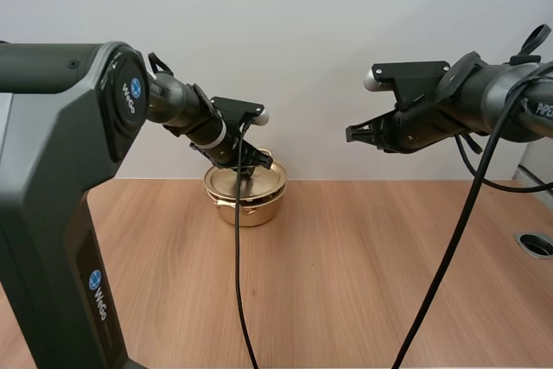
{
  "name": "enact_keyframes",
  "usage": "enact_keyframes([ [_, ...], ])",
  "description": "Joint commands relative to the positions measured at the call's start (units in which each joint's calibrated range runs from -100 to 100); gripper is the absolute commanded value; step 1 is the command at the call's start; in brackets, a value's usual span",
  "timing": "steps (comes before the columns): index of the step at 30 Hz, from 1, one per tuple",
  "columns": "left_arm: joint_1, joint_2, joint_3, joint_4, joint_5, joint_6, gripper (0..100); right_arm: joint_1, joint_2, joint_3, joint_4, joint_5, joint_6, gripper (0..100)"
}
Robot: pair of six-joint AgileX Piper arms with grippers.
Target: Open the pot, put the car inside, and close it
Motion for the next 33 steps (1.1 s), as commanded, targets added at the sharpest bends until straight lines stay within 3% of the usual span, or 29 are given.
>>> enact_keyframes([
  [1, 0.00, -0.03, -0.02, -0.07, -0.10, 0.02, 63, 0.01, 0.06, -0.01, 0.00, -0.02, 0.00, 0],
  [4, 0.00, -0.31, -0.02, 0.36, -0.10, 0.02, 64, 0.01, 0.06, -0.01, 0.00, -0.04, 0.00, 0],
  [6, 0.00, -1.74, -0.02, 0.36, -1.44, -0.43, 59, 0.01, 0.06, -0.01, 0.64, -0.04, 0.09, 0],
  [7, 0.00, -2.92, -0.02, 0.36, -2.15, -1.15, 50, 0.01, 0.06, -0.01, 1.05, -0.04, 0.35, 0],
  [10, 0.00, -7.54, -0.02, 0.46, -3.31, -1.93, 4, 0.01, 0.06, -0.01, 3.10, -0.04, 0.35, 0],
  [11, 0.00, -9.48, -0.02, 1.39, -2.48, -2.09, 0, 0.01, 0.06, -0.01, 3.52, -0.04, 0.35, 0],
  [16, 0.00, -19.32, -0.02, 3.74, 9.57, -3.09, 0, 0.01, 0.06, -0.01, 6.94, 0.84, 3.72, 0],
  [22, 0.00, -29.90, 0.44, 2.30, 21.14, -8.27, 0, 1.72, -3.63, 1.78, 7.22, -3.22, 0.72, 0],
  [25, 0.00, -37.28, 9.45, 5.57, -2.36, -17.21, 0, 3.51, -9.69, 7.16, 7.22, -13.81, 0.72, 0],
  [28, 0.00, -45.99, 23.66, 5.62, -25.85, -18.10, 0, 5.44, -15.97, 14.75, 6.12, -21.90, 0.19, 0],
  [33, 0.17, -55.93, 41.20, 6.18, -42.16, -16.72, 0, 6.74, -24.67, 26.04, -1.30, -28.86, -0.20, 0],
])
